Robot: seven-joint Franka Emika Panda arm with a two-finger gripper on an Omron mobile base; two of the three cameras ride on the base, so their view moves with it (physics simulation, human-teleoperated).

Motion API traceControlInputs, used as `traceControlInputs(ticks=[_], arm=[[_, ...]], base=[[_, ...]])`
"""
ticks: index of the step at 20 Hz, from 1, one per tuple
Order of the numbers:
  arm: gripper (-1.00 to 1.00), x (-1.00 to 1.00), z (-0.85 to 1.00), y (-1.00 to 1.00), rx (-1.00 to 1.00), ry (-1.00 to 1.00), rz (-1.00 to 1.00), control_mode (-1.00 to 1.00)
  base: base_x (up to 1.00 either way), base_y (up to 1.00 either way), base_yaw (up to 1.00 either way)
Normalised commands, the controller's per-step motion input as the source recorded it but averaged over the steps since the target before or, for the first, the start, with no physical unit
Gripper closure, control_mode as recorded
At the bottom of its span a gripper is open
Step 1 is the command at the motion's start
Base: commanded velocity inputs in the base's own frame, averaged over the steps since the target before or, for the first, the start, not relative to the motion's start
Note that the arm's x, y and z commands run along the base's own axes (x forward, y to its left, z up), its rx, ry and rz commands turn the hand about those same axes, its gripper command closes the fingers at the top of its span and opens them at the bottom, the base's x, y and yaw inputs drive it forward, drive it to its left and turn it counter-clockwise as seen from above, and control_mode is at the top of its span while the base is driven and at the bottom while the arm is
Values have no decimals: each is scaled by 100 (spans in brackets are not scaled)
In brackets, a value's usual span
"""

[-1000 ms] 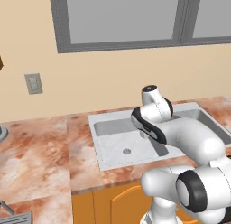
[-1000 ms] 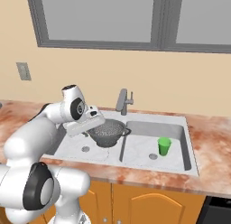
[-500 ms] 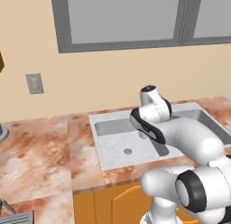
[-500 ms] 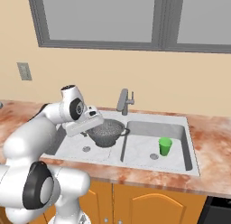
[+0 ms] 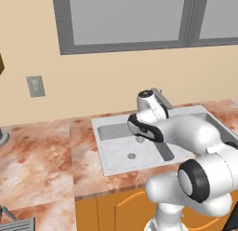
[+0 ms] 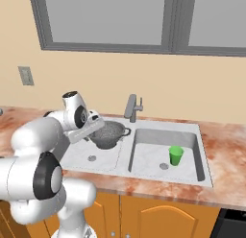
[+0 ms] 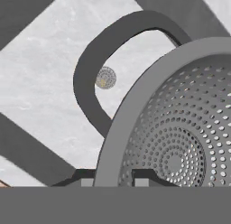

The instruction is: Place the colander in the left basin and the cup in the right basin of the sink.

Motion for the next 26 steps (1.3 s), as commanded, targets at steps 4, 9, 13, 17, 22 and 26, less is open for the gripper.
traceControlInputs(ticks=[4, 9, 13, 17, 22, 26], arm=[[100, 45, -34, 40, 4, 9, 33, -100], [100, 54, -53, 27, 2, 7, 30, -100], [100, 41, -56, 24, 3, 7, 38, -100], [100, 47, -45, 14, 0, 0, 27, -100], [100, 39, -46, 6, 3, 4, 26, -100], [100, 21, -44, 1, 2, 9, 28, -100]], base=[[0, 0, 0], [0, 0, 0], [0, 0, 0], [0, 0, 0], [0, 0, 0], [0, 0, 0]])
